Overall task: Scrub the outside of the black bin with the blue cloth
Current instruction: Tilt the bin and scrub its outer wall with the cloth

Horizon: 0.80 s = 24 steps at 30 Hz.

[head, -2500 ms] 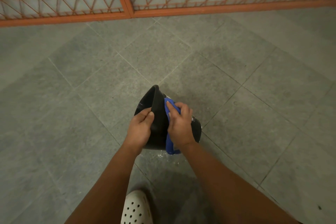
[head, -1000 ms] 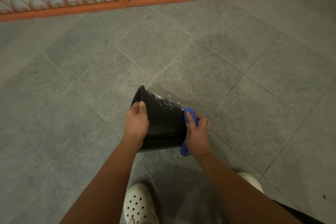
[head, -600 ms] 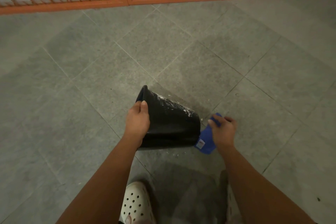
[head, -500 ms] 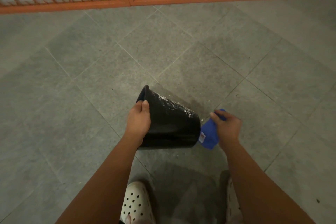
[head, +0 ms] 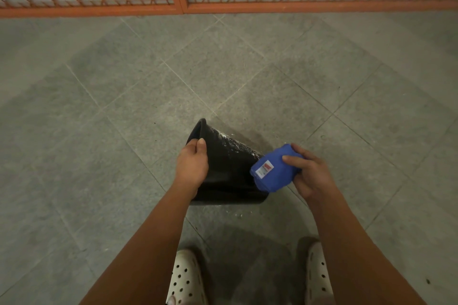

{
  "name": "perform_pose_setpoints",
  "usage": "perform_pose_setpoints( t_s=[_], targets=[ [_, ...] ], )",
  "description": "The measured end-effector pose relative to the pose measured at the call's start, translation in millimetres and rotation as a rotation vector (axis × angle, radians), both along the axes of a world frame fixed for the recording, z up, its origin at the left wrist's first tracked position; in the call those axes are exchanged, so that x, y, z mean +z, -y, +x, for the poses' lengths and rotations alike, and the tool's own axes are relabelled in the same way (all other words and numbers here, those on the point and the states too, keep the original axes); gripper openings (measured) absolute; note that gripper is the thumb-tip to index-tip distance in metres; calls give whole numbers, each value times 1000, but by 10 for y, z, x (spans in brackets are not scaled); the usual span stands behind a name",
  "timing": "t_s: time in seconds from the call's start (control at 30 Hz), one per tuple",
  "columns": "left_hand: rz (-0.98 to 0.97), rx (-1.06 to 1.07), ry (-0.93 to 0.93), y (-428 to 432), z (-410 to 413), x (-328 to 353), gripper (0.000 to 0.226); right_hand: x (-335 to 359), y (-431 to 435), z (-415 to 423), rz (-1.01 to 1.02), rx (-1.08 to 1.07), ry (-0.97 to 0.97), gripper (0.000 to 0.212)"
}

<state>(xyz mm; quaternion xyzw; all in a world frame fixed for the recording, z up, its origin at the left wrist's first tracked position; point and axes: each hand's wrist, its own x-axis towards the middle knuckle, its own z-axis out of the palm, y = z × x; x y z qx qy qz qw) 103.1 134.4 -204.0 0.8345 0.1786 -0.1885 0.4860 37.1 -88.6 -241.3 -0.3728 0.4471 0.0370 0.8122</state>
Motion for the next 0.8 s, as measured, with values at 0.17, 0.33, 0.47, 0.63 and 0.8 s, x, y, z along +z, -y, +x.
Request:
perform_pose_setpoints(
  t_s=[0.17,0.33,0.47,0.63,0.8],
  targets=[
    [-6,-14,-1,-7,-20,-13,26,-113,-150,-218,-104,47,69,52],
    [-12,8,3,-2,-9,-10,27,-32,6,-302,-222,39,66,47],
    [-1,2,10,17,16,6,30,-110,57,-259,-463,-5,-44,45],
    [9,-10,3,30,8,-6,33,-10,-340,-115,-769,-218,1,46],
    [-37,40,0,22,-8,1,28,-94,-578,-238,-1044,95,190,92]
  ],
)
